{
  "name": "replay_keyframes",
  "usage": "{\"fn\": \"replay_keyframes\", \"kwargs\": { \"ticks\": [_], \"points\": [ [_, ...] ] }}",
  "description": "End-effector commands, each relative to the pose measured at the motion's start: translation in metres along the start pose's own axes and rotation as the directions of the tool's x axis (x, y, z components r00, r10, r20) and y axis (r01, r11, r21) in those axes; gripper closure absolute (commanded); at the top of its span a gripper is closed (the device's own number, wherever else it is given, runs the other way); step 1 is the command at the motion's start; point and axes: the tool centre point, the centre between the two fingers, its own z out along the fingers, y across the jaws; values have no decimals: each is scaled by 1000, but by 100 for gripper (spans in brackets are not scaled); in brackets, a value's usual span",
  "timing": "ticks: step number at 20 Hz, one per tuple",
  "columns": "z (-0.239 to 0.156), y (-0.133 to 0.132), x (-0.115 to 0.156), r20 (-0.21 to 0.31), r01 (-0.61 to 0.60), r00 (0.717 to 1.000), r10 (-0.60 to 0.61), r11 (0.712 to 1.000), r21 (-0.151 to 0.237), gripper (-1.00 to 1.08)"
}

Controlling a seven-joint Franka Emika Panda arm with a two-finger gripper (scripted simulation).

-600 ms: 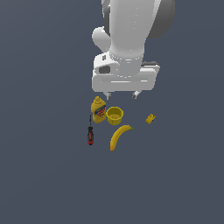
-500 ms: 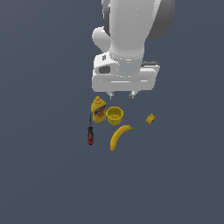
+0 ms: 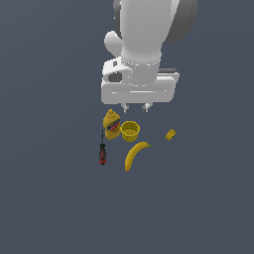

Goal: Pick up a designated object from a clutter of objects.

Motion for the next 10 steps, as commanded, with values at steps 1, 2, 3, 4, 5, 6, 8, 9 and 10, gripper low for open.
{"fn": "replay_keyframes", "kwargs": {
  "ticks": [1, 2, 3, 4, 5, 6, 8, 9, 10],
  "points": [
    [2, 0, 0, -1, 3, 1000, -3, 1000, -3, -20],
    [4, 1, 0, -2, 5, 1000, -5, 1000, -6, -20],
    [5, 2, 0, -4, 7, 1000, -7, 1000, -9, -20],
    [7, 2, -1, -6, 10, 1000, -10, 1000, -13, -20],
    [10, 3, -1, -7, 13, 1000, -13, 1000, -17, -20],
    [13, 4, -1, -9, 17, 1000, -17, 1000, -22, -20],
    [19, 5, -2, -14, 26, 1000, -26, 999, -33, -20],
    [23, 6, -3, -17, 31, 999, -32, 999, -39, -20],
    [27, 7, -4, -20, 38, 999, -38, 998, -46, -20]
  ]
}}
